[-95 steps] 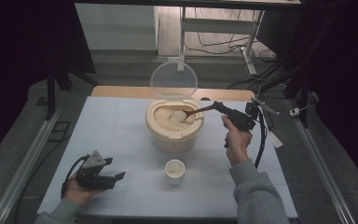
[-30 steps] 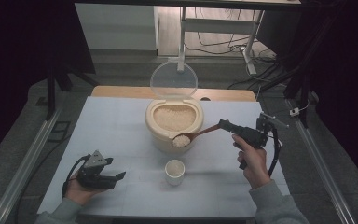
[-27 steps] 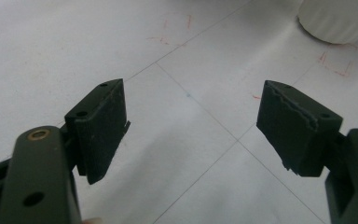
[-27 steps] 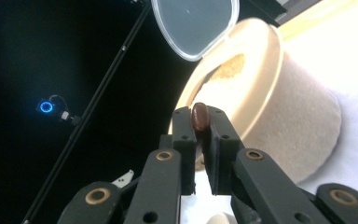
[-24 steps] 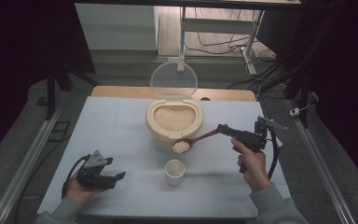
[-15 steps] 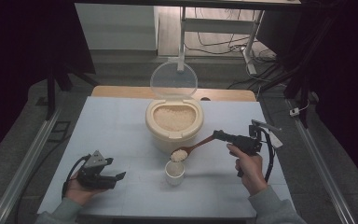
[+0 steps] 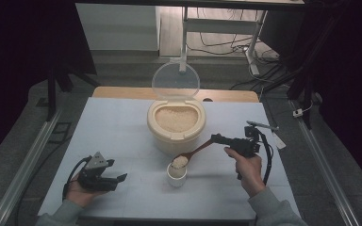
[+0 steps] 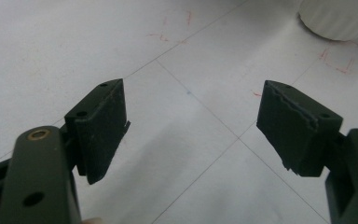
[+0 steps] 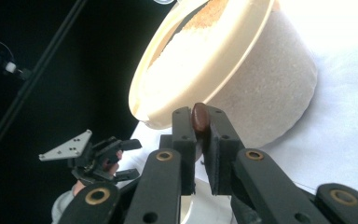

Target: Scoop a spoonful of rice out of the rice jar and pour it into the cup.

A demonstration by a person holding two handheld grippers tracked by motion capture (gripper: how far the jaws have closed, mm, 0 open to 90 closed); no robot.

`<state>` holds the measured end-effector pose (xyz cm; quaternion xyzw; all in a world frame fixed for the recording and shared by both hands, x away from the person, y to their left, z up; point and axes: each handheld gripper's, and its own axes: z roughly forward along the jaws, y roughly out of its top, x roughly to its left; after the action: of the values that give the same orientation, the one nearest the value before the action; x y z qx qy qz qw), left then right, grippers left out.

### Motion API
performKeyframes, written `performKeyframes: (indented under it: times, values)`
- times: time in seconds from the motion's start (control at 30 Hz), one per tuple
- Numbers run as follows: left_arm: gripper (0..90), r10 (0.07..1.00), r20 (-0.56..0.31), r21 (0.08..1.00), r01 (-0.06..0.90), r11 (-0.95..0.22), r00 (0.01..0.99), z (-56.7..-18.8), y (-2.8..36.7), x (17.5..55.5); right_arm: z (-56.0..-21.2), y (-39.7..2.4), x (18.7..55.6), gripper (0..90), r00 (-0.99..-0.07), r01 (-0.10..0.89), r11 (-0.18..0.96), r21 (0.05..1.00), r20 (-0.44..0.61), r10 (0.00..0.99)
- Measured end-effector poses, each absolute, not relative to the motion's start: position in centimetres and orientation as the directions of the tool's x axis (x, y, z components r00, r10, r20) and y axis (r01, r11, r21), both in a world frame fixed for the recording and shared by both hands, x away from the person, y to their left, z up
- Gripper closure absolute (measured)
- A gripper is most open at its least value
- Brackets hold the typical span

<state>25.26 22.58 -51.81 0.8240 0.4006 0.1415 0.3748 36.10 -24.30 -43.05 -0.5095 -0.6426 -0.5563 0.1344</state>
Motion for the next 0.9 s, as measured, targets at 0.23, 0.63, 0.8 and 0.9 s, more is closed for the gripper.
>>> performKeyframes:
  times: [0.23, 0.63, 0.8, 0.9]
  values:
    - [23.5, 0.766, -0.067, 0.730, 0.555, -0.399, 0.639, -51.8, 22.6, 25.3, -42.7, -23.7, 36.0, 82.6, -0.470, 0.789, -0.103, 0.605, 0.703, 0.533]
    - [23.5, 0.766, -0.066, 0.729, 0.555, -0.401, 0.640, -51.9, 22.6, 25.3, -41.8, -23.0, 35.2, 82.6, -0.548, 0.732, -0.046, 0.679, 0.628, 0.553]
    - [23.5, 0.766, -0.066, 0.728, 0.556, -0.401, 0.640, -51.9, 22.6, 25.3, -41.0, -22.8, 34.4, 82.6, -0.615, 0.669, -0.007, 0.743, 0.558, 0.558]
    - [23.5, 0.765, -0.064, 0.728, 0.555, -0.403, 0.641, -51.9, 22.5, 25.3, -40.6, -22.8, 34.0, 82.6, -0.649, 0.628, 0.015, 0.778, 0.512, 0.563]
